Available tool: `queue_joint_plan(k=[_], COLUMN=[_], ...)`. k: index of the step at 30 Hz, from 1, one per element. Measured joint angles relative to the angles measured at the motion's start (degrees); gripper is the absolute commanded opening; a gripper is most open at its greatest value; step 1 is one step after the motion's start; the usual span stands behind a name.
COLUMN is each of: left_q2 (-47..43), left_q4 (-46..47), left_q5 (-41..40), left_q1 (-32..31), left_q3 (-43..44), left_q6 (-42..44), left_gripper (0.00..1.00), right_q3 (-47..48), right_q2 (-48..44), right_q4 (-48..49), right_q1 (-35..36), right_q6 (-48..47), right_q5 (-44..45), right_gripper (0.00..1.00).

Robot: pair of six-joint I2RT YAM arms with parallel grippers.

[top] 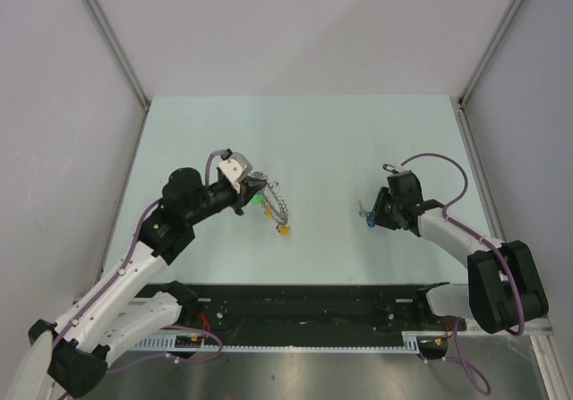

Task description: Put the keys on the keyring

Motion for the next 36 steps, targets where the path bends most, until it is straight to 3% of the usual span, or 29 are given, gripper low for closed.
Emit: queue_joint_plan(k=[11, 29, 36], left_q2=[0.0, 0.0, 0.0], left_q4=[0.0, 0.0, 0.0], left_q5=[0.0, 0.0, 0.0], left_q1=[0.0, 0.0, 0.0], left_q3=[0.0, 0.0, 0.0], left_q6=[0.0, 0.0, 0.0], left_gripper=[0.00, 0.00, 0.00], right_q3=[-1.9, -2.1, -2.1], right_q2=[2.0, 7.1, 8.3], right_q4=[9.3, 11.6, 13.2], right_q1=[-2.9, -4.6, -5.0], right_q6=[7.7, 9.2, 9.2], right_q5=[-2.2, -2.3, -3.4], right_gripper=[0.25, 0.20, 0.07])
